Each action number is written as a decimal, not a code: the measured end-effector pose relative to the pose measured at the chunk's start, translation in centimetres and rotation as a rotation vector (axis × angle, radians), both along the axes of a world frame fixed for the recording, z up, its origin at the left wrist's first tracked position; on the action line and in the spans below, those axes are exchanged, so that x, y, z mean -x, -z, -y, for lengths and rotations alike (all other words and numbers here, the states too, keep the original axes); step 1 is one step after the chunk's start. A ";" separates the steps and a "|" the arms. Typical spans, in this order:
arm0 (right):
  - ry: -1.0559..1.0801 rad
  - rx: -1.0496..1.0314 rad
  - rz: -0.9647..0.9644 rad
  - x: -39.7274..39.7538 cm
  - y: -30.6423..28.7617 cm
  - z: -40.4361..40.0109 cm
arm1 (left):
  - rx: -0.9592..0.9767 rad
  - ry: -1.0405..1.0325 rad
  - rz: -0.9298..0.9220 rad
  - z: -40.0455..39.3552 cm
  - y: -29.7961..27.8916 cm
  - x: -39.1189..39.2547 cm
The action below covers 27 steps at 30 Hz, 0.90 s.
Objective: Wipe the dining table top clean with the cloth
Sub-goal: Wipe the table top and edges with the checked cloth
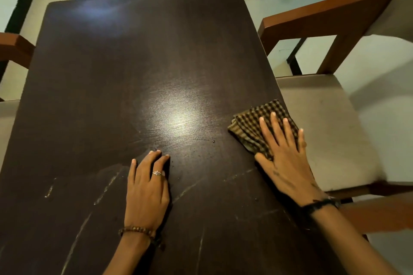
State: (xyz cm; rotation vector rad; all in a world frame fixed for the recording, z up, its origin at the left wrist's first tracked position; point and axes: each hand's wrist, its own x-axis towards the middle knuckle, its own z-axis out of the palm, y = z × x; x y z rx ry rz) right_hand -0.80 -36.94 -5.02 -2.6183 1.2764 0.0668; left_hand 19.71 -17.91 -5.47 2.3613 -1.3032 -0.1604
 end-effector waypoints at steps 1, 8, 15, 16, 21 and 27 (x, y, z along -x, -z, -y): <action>0.008 0.013 0.005 -0.5 0.1 0.5 | -0.003 0.000 0.001 0.0 0.0 0.0; 0.049 -0.014 0.020 -5.4 0.0 6.4 | -0.041 -0.003 -0.005 0.0 -0.3 0.2; 0.011 -0.049 0.014 1.2 -1.0 -1.2 | -0.085 0.000 -0.012 -0.1 -0.8 0.4; 0.025 -0.057 -0.002 2.4 -1.2 -3.1 | -0.081 0.005 -0.010 -0.1 -0.9 0.4; 0.104 -0.063 -0.094 4.9 -1.2 -7.6 | -0.079 0.004 -0.008 -0.1 -0.7 0.4; 0.168 -0.059 -0.108 2.0 -1.2 -2.5 | -0.134 0.044 -0.032 -0.3 -1.4 0.0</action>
